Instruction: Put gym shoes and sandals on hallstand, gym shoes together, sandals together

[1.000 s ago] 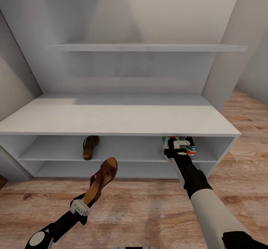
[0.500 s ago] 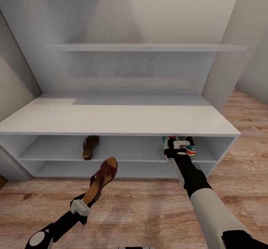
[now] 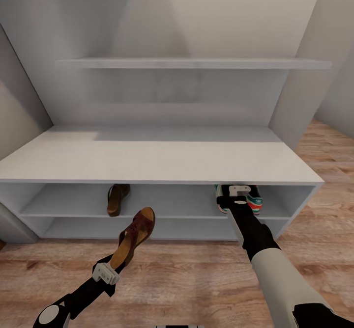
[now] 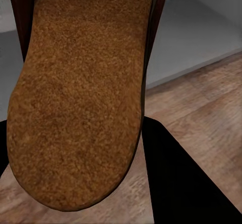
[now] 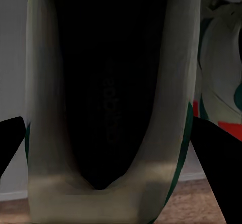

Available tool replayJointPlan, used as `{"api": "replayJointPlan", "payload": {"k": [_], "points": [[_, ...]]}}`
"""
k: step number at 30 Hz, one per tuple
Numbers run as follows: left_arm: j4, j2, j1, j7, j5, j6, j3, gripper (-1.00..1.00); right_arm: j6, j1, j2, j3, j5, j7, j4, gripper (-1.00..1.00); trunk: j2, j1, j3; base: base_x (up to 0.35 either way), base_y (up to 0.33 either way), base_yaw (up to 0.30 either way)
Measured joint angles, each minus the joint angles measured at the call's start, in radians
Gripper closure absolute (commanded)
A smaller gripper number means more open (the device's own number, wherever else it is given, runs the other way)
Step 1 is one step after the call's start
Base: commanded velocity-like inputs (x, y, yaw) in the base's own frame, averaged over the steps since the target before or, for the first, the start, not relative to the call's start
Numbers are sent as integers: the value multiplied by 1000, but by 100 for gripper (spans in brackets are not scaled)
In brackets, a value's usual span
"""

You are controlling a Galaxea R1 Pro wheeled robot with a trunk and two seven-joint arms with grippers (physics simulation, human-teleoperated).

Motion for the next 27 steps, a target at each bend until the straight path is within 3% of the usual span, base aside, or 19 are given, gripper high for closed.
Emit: {"api": "replayJointPlan", "payload": {"k": [27], "points": [[0,0,0,0,0,0,0,100,0,0,-1,0,0,0,-1,100,0,0,0,5,0,0]]}}
